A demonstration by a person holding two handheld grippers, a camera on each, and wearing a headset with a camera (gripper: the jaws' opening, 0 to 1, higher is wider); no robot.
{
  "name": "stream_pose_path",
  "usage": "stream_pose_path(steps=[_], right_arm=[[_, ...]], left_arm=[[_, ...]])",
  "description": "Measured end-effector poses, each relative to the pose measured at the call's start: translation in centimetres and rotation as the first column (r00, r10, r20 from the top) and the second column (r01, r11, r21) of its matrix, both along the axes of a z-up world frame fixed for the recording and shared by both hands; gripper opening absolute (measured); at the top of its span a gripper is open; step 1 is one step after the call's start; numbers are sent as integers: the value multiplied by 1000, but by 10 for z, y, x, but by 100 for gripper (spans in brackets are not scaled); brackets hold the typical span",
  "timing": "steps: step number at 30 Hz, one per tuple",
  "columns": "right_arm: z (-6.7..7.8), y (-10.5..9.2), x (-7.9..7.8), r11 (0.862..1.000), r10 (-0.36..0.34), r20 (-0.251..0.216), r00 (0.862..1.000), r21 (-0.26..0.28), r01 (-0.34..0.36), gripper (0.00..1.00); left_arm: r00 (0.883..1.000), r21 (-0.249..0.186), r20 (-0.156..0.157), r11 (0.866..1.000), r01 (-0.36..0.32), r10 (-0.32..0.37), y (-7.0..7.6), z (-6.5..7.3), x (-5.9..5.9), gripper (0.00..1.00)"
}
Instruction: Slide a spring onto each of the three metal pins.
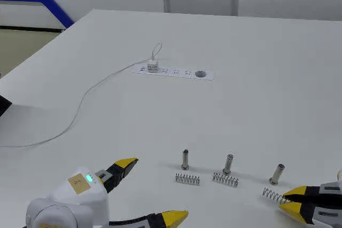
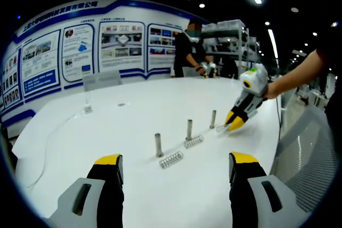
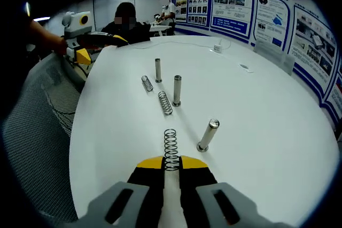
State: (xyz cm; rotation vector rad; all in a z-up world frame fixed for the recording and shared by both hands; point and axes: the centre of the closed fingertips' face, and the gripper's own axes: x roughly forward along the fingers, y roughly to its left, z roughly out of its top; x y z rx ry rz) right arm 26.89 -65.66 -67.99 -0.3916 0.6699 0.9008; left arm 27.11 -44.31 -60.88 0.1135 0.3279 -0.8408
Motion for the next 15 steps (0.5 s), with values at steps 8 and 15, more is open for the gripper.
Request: stream_pose_path(steps=[8,15], right_arm=[[31,13,-1,999,43,48,998,-7,-42,10],[62,31,0,995,102,102,990,0,-103,10]], left_arm=[[998,-15,30,998,58,-58,-15,12,6,79],[985,-44,60,986,164,-161,-38,34,13,74]])
